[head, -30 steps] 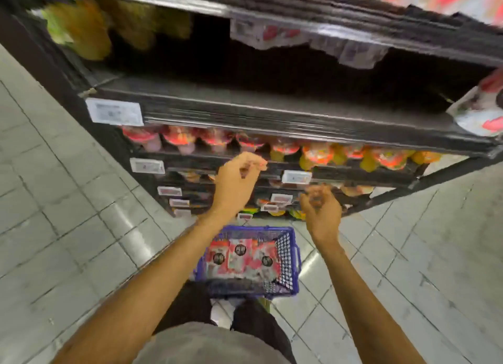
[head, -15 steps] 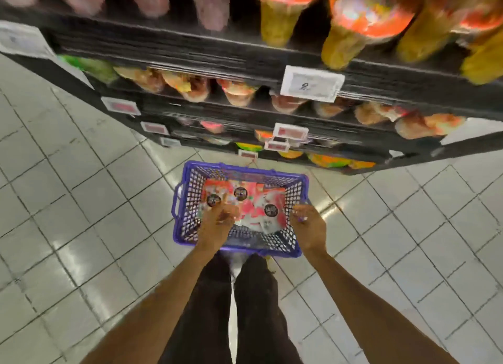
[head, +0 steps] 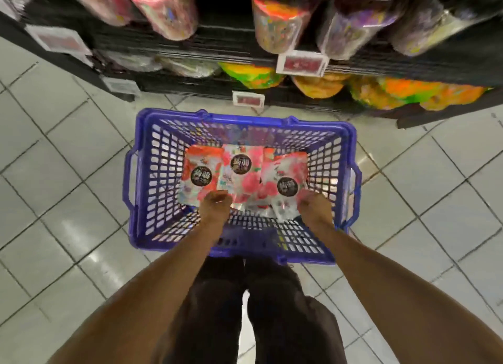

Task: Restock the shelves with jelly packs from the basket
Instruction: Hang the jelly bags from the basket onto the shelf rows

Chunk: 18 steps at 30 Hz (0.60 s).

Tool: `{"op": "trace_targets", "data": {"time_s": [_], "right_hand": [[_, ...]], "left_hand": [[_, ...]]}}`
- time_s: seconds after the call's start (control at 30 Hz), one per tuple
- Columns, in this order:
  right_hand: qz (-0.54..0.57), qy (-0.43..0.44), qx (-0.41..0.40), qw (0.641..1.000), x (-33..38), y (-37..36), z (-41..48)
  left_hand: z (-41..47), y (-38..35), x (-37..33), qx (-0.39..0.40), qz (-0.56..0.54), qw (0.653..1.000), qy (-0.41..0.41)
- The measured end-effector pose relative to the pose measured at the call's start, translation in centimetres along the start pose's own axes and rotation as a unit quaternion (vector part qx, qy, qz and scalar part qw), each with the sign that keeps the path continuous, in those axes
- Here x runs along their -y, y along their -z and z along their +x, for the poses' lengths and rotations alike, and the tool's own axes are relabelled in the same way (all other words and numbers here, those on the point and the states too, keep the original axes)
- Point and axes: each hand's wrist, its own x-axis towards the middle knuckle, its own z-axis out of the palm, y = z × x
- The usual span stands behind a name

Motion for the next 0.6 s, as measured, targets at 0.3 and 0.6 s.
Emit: {"op": "trace_targets", "data": {"time_s": [0.3,0.6], "right_hand": [[-0.061,-0.049,0.025,0.997,-0.8,-5.5,8.1],[-0.038,-0.132,0.055,0.989,0.2,-6.6,8.8]], "left_hand": [[11.3,-5.8,0.9,-0.059,0.234,0.969,-0.054],[13.5,-7.0,1.5,-0.005,0.244,0.97,0.005]]}}
